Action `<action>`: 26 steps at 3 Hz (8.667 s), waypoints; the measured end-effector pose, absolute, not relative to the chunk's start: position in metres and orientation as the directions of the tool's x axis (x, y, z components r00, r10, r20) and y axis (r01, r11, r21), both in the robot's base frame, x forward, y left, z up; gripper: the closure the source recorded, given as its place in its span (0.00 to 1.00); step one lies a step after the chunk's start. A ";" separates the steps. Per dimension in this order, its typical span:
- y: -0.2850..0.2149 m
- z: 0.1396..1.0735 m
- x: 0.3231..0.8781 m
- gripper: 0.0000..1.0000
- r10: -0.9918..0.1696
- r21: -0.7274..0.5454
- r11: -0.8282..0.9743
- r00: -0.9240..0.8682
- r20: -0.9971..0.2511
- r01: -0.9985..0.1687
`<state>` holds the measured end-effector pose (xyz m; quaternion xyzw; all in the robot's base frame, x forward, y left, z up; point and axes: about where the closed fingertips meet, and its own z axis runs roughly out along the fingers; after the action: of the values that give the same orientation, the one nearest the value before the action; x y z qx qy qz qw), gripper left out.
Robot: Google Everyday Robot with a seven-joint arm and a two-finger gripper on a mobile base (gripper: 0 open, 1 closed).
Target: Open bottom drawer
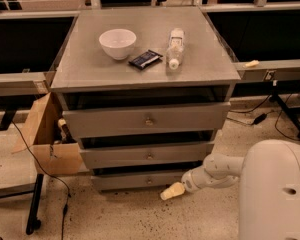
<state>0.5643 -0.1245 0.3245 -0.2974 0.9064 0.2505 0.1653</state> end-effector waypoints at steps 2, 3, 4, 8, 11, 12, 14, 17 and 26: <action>-0.124 0.316 0.573 0.00 -0.453 0.364 0.684 -0.759 -0.468 -0.632; -0.118 0.303 0.586 0.00 -0.443 0.381 0.652 -0.737 -0.510 -0.655; -0.104 0.293 0.603 0.00 -0.470 0.368 0.595 -0.681 -0.562 -0.715; -0.097 0.260 0.644 0.00 -0.527 0.298 0.535 -0.588 -0.614 -0.791; -0.123 0.233 0.667 0.00 -0.550 0.089 0.600 -0.490 -0.676 -0.795; -0.124 0.226 0.676 0.00 -0.566 0.064 0.607 -0.487 -0.665 -0.792; -0.130 0.201 0.686 0.00 -0.597 0.045 0.638 -0.530 -0.602 -0.769; -0.133 0.186 0.689 0.36 -0.618 0.038 0.635 -0.537 -0.574 -0.772; -0.166 0.201 0.664 0.00 -0.671 0.044 0.598 -0.529 -0.519 -0.801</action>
Offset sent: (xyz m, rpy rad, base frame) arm 0.0238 -0.0021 -0.0201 0.0560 -0.0369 0.0184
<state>0.6643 -0.1661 0.2008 -0.4262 0.8632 0.1400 0.2316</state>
